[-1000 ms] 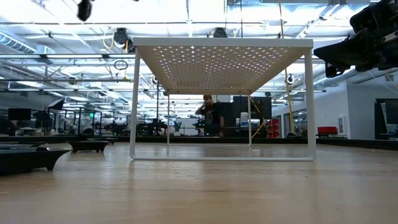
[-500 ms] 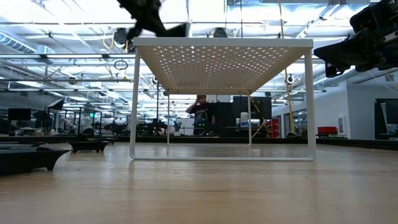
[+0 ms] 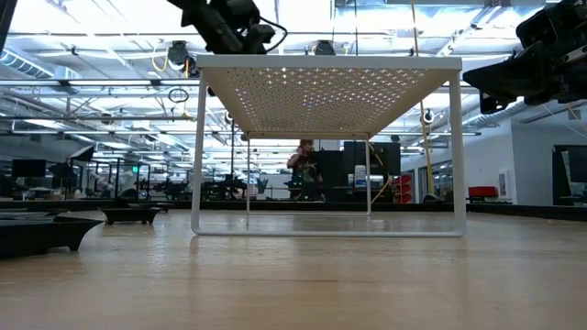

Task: Pick & Place Mini shaped plates
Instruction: Stack the black distorted square plate on top of the other black distorted square plates on the shelf, then put the black square plate on the shelf

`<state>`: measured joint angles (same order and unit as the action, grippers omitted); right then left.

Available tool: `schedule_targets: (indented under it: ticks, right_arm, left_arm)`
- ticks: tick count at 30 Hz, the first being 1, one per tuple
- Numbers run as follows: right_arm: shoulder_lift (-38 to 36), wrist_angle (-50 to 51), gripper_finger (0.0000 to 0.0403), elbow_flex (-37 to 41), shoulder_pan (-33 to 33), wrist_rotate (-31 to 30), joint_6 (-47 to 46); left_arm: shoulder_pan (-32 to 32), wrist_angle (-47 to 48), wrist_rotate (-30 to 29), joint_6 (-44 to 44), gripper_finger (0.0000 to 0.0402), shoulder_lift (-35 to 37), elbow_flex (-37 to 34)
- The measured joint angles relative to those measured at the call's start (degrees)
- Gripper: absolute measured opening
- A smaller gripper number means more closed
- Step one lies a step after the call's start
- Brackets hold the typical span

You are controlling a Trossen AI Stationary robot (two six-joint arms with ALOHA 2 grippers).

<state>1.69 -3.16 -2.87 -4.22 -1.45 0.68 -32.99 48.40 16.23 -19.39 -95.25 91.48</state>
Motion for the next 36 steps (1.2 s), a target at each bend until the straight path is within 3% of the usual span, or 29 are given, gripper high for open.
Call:
schedule_targets:
  ticks: [14,28,36]
  right_arm:
    - [0.00,-0.01,0.0000,0.01,0.00,0.00,-0.01]
    - [-0.01,-0.02,0.0000,-0.01,-0.01,0.00,-0.02]
    - [0.00,0.00,0.0000,0.00,0.01,0.00,-0.01]
  left_arm:
    - [2.64,1.11,0.02,-0.07,0.0005,0.38,0.00]
    - [3.47,2.47,-0.05,1.71,0.0061,0.57,-0.01]
    - [3.40,2.87,-6.07,4.30,0.0062,5.47,-0.04]
